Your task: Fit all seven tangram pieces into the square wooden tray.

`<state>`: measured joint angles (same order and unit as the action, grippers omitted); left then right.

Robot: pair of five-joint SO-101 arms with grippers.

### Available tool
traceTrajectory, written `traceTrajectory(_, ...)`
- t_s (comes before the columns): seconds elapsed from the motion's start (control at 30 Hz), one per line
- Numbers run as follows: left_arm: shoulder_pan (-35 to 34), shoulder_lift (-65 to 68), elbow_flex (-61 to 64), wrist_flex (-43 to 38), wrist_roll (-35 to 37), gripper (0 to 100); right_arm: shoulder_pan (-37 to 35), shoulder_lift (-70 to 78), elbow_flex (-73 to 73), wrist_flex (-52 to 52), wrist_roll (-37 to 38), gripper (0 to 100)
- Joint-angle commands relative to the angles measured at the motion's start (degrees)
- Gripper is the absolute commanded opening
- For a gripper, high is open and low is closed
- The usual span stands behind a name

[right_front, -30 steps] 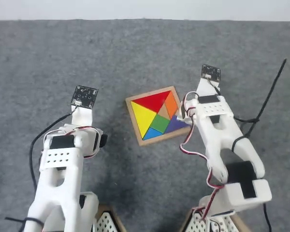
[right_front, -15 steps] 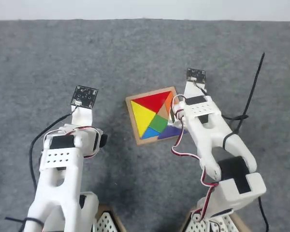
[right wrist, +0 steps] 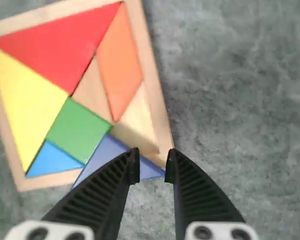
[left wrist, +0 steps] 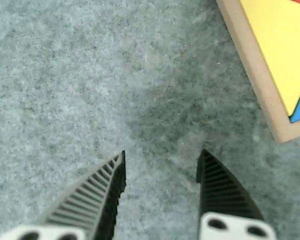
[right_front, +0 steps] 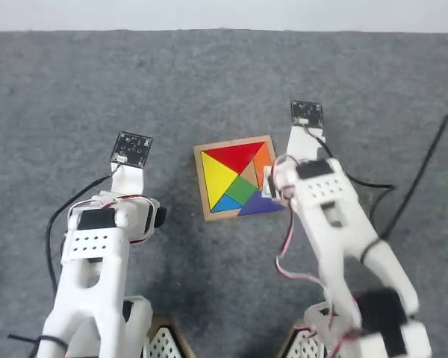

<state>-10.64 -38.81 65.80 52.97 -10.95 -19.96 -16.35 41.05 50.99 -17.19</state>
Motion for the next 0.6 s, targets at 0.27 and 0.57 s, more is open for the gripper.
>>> traceTrajectory(0.27,0.3,-1.7,-0.3,-1.1,-0.2,22,-17.4,-6.7,6.4,-5.1,11.3,10.1)
traceTrajectory(0.57,0.3,-1.7,-0.3,-1.2,-0.2,22,-17.5,-6.1,7.9,-5.1,11.9,9.9)
